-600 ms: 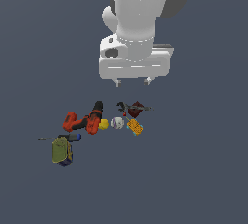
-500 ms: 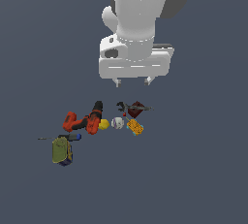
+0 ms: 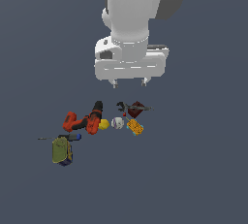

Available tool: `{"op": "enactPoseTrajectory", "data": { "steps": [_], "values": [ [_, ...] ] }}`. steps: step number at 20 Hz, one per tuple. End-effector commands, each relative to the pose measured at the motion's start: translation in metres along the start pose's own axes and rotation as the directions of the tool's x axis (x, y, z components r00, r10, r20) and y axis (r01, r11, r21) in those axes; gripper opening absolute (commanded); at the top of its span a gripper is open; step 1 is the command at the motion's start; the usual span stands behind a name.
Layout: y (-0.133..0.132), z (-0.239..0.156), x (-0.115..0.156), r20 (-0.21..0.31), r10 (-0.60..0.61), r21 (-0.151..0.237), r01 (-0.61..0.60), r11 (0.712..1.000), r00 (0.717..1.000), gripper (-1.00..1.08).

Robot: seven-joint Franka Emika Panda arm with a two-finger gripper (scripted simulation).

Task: Pick up a designated object from a clutter of objects.

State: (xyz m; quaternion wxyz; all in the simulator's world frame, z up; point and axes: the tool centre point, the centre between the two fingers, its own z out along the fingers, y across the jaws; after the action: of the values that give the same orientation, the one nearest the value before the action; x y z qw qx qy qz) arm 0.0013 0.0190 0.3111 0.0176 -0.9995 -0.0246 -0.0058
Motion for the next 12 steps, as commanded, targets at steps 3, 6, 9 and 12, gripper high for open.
{"op": "enactPoseTrajectory", "data": {
  "steps": [3, 6, 9, 12],
  "values": [
    [0.0, 0.001, 0.0, 0.0, 0.003, 0.0, -0.003, 1.0, 1.0, 1.0],
    [-0.001, 0.006, 0.0, 0.0, 0.018, -0.001, -0.018, 1.0, 1.0, 1.0],
    [-0.003, 0.014, -0.001, 0.0, 0.043, -0.002, -0.043, 0.999, 0.999, 1.0],
    [-0.004, 0.025, -0.002, 0.001, 0.078, -0.004, -0.078, 0.997, 0.997, 1.0]
  ]
}}
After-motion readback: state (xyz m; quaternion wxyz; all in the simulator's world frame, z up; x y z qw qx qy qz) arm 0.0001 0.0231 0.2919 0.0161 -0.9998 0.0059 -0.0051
